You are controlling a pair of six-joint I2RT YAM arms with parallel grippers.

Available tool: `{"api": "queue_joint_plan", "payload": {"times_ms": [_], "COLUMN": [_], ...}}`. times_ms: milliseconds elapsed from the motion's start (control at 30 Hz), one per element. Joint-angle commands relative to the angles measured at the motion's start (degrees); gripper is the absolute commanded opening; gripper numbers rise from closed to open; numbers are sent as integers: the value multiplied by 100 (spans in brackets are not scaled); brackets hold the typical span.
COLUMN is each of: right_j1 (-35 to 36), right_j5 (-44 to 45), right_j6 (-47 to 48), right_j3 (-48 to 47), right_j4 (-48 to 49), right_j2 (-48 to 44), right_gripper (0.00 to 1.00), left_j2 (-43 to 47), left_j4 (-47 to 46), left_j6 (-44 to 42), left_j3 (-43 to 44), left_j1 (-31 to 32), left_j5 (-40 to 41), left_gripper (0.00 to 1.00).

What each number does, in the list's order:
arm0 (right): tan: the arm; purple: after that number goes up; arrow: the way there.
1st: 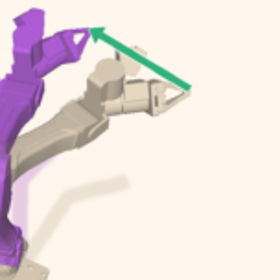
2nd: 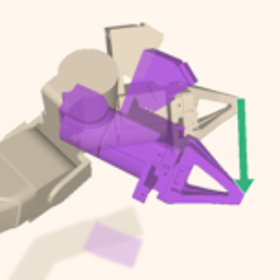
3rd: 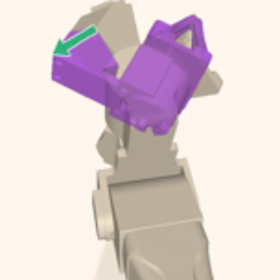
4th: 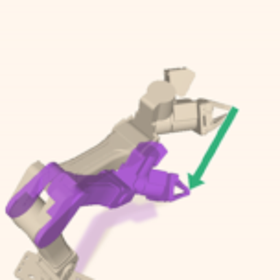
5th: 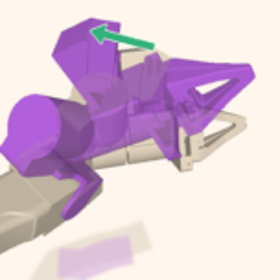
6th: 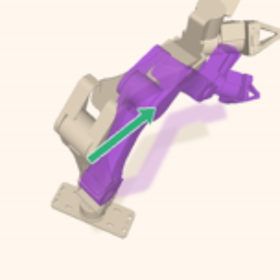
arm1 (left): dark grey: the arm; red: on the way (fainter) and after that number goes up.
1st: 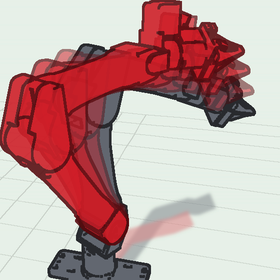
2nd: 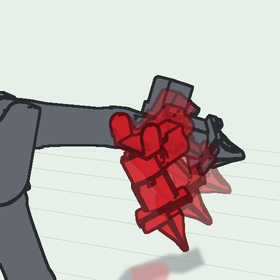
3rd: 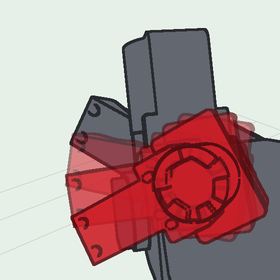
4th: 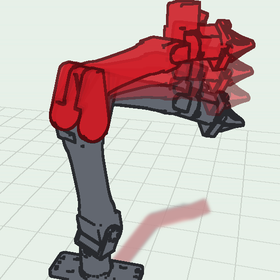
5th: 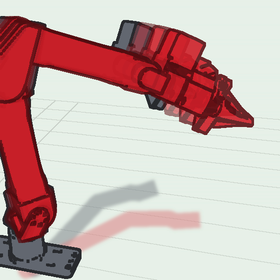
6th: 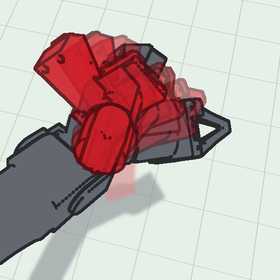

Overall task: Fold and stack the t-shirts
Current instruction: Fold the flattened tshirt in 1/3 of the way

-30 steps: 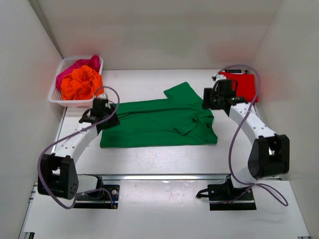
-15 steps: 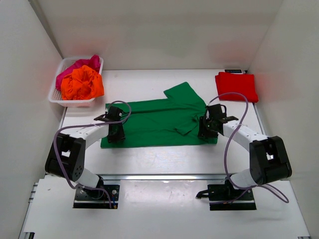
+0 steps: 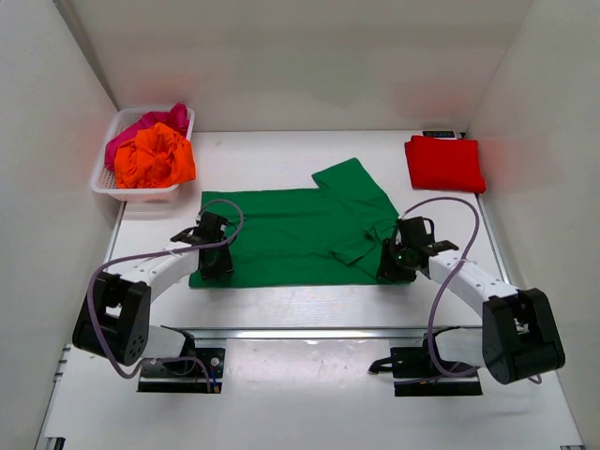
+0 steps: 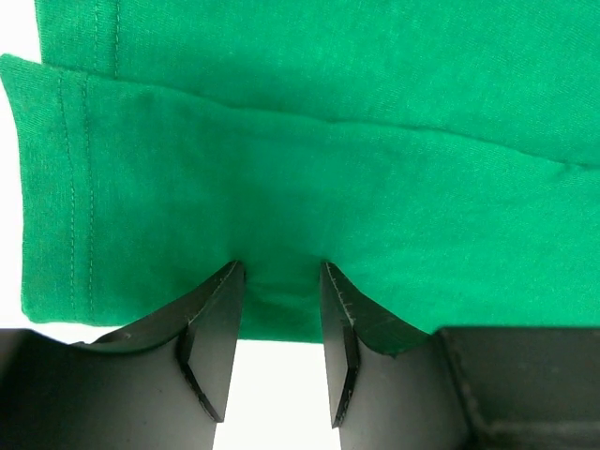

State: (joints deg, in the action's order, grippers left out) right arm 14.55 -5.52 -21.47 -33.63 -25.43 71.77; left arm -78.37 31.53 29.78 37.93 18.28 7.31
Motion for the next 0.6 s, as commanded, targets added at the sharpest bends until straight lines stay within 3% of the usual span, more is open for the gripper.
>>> {"api": "queue_joint_plan", "payload": {"times_ms": [0, 200, 367, 567], "right_j1": [-39, 128, 250, 101], "right_j5": [-63, -27, -81, -222], "right_j6": [-164, -270, -322, -235], "right_j3": [391, 437, 182, -800], "right_j4": [-436, -743, -1245, -2132], "right_j2": [-285, -568, -813, -1429], "right_gripper": [40, 42, 41, 41], "left_j2": [172, 690, 1288, 1746], "left_j4": [749, 1224, 1593, 1831], "left_j6": [89, 204, 98, 28], "left_j3": [-497, -374, -278, 793], "left_j1": [-9, 202, -26, -562], "left_j5": [-388, -705, -722, -802], "left_gripper": [50, 49, 48, 50]}}
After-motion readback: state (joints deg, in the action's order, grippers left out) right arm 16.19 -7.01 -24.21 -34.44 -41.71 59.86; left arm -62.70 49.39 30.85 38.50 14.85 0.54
